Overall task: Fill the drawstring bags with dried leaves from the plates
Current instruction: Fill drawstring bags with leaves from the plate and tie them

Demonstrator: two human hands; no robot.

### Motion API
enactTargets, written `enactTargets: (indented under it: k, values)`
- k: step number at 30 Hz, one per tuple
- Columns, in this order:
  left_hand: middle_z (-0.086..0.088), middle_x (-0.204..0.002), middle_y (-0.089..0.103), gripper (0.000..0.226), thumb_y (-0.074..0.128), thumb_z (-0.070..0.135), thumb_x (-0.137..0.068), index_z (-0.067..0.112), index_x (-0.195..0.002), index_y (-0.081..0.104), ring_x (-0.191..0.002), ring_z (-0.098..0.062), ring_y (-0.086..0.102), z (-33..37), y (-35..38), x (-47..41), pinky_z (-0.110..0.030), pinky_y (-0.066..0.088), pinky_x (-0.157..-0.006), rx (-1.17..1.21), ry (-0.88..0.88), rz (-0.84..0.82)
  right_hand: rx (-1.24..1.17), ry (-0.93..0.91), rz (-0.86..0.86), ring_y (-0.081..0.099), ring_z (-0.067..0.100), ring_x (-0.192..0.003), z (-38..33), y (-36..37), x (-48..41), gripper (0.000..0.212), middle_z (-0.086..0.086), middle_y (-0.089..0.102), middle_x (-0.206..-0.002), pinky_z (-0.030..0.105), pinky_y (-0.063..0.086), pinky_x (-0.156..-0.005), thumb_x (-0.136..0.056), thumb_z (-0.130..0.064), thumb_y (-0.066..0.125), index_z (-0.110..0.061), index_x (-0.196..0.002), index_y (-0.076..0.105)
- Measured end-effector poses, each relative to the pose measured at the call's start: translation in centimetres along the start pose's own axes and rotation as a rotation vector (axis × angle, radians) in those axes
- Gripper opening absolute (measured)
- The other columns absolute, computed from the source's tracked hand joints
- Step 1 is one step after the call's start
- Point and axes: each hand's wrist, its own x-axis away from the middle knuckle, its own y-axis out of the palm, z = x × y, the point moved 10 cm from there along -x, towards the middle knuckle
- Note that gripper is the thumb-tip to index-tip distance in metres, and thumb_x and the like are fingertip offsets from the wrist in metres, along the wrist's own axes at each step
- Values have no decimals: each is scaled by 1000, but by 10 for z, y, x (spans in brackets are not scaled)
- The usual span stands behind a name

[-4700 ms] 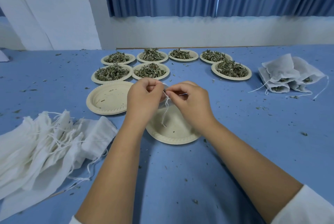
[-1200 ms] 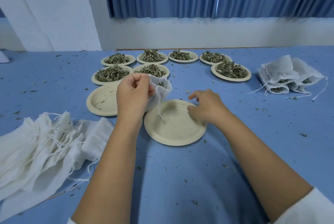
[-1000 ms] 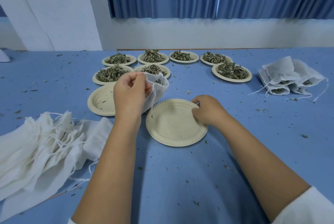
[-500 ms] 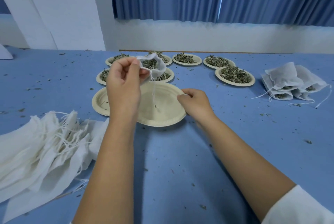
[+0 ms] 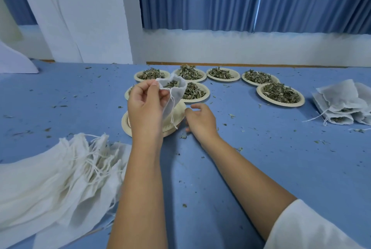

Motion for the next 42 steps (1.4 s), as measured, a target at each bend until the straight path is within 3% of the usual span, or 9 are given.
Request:
enactTargets:
  k: [5, 14, 18, 21, 27, 29, 33, 38, 42]
  values:
    - [7, -61, 64, 11, 52, 9, -99, 11, -90, 59, -61, -5, 61, -2, -1, -1, -17, 51, -62, 12, -13, 12, 427, -493, -23, 49, 17, -107, -35, 9, 15, 19, -1, 56, -109, 30, 44, -86, -90, -19, 54, -19, -103, 68]
    - [9, -61, 64, 14, 51, 8, -99, 13, -88, 59, -62, -3, 62, -7, 1, -1, -17, 51, -63, -14, -25, -7, 700, -557, -202, 38, 27, -121, -29, 32, 21, 33, 2, 55, -129, 35, 38, -101, -94, -14, 46, -15, -120, 68]
    - [8, -62, 65, 16, 53, 8, -98, 15, -86, 61, -63, -5, 62, -8, 6, 1, -18, 51, -64, -51, -24, -42, 395, -443, -14, 49, 14, -112, -42, -7, 15, 30, -1, 60, -119, 24, 41, -89, -93, -12, 46, -21, -110, 70]
    - [9, -65, 64, 16, 54, 10, -97, 17, -86, 63, -65, -4, 63, -8, 13, 3, -20, 52, -67, -116, 4, -90, 40, -285, 56, 56, -1, -69, -49, -39, 12, 26, -4, 67, -89, 17, 43, -60, -92, -15, 47, -26, -88, 70]
    - [1, -68, 68, 14, 56, 8, -96, 17, -87, 61, -67, -14, 66, -20, 49, 19, -26, 56, -65, -365, 39, -292, -374, 108, -340, 71, 18, -71, -33, -33, 24, 59, 6, 73, -78, 29, 55, -56, -91, -64, 44, -13, -87, 73]
    - [-9, -79, 68, 16, 57, 10, -95, 22, -84, 60, -77, -25, 67, -27, 65, 30, -36, 57, -69, -552, 100, -400, -355, 101, -358, 72, 21, -73, -32, -41, 26, 52, 10, 72, -78, 35, 58, -63, -88, -53, 57, -4, -99, 71]
    - [0, -84, 63, 8, 57, 14, -94, 17, -88, 62, -78, -17, 60, -44, 88, 51, -32, 49, -69, -843, 195, -547, -369, 200, -197, 70, 25, -69, -9, -66, 23, 24, 18, 69, -81, 42, 61, -73, -91, -10, 55, 9, -100, 67]
    - [2, -116, 56, 26, 58, 21, -96, 16, -121, 59, -97, -8, 56, -71, 110, 82, -19, 42, -87, -937, 202, -665, -497, 269, 69, 67, 19, -55, 21, -120, 20, 18, 16, 63, -75, 26, 56, -49, -91, -1, 47, 3, -81, 60]
    - [-5, -144, 42, 52, 53, 24, -99, 14, -147, 38, -130, -17, 46, -98, 133, 102, -29, 38, -106, -1012, 121, -783, -622, 272, 266, 63, 23, -65, 49, -167, 14, 21, 12, 58, -72, 30, 60, -57, -91, 2, 47, 1, -73, 57]
